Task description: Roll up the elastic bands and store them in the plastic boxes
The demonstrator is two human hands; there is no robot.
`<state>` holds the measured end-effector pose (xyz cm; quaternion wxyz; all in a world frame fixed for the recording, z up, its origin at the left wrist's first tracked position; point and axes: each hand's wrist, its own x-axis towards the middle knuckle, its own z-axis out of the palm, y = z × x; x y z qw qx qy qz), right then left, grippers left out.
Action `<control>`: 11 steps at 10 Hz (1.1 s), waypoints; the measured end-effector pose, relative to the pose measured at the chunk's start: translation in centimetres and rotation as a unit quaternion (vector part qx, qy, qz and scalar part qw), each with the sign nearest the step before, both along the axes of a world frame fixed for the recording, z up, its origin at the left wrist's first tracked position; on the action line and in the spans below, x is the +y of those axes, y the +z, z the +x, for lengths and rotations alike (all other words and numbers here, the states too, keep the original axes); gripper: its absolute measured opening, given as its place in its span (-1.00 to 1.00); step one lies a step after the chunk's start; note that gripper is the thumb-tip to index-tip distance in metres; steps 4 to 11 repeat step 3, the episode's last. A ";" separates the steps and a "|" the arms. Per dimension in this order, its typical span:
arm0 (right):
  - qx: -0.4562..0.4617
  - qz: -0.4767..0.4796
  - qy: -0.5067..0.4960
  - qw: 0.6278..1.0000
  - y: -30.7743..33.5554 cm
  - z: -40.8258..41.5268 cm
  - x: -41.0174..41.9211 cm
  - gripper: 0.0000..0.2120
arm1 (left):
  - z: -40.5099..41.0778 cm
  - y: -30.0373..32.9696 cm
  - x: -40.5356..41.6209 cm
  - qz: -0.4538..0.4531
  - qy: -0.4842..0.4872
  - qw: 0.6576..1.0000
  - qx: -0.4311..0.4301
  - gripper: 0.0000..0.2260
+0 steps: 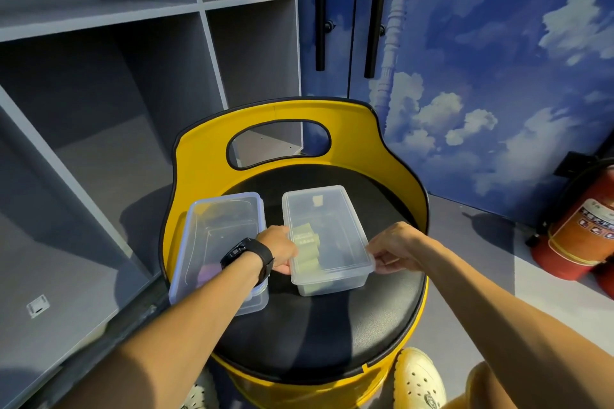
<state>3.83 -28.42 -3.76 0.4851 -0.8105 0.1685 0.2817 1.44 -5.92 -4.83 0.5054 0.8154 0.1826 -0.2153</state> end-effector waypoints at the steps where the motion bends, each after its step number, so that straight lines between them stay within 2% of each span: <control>1: -0.011 -0.005 -0.003 1.000 -0.1 0.1 -0.1 -0.87 | -0.2 0.3 0.0 -0.001 0.005 1.000 0.000 -0.54; 2: -0.037 -0.072 0.022 0.997 -0.4 0.4 0.2 -0.88 | -0.5 0.3 0.2 0.001 -0.009 1.000 -0.002 -0.56; 3: -0.128 -0.148 0.043 0.980 -0.6 1.0 0.6 -0.84 | -0.3 0.6 0.5 0.039 -0.026 0.999 -0.027 -0.66; 11: -0.128 -0.148 0.043 0.980 -0.6 1.0 0.6 -0.84 | -0.3 0.6 0.5 0.039 -0.026 0.999 -0.027 -0.66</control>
